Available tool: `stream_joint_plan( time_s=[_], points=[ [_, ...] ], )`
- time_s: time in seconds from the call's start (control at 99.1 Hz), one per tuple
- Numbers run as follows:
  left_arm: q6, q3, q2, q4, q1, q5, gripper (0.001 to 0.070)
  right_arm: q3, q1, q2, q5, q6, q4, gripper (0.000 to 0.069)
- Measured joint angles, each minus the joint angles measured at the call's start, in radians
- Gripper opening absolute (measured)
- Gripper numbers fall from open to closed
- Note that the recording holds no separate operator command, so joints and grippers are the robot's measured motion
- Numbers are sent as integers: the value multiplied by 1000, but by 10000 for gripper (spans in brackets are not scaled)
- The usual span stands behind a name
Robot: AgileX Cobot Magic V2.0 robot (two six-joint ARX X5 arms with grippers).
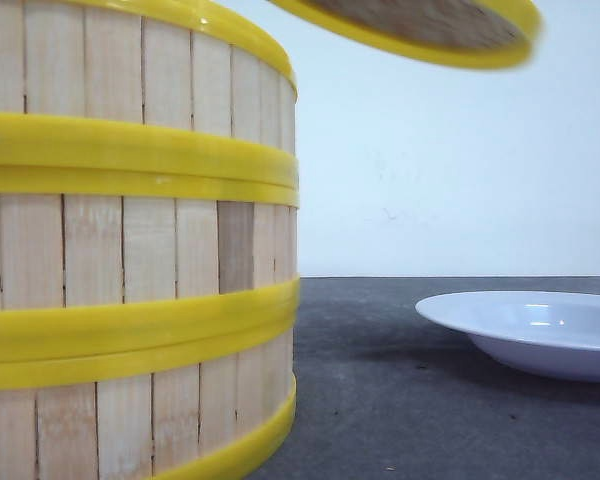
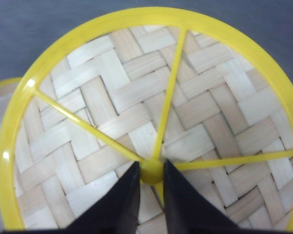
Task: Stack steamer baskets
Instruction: 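Lift the bamboo lid off the white plate toward the stack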
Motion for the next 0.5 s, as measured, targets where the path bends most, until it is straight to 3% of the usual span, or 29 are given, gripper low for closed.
stream_joint_plan(
  time_s=[0.212,0.504],
  points=[
    [0,0,9,6,15,-1,242,187,174,141,3,-26,-114,50],
    [-3,0,31,8,21,-1,242,319,330,312,8,-64,-150,50]
  ],
)
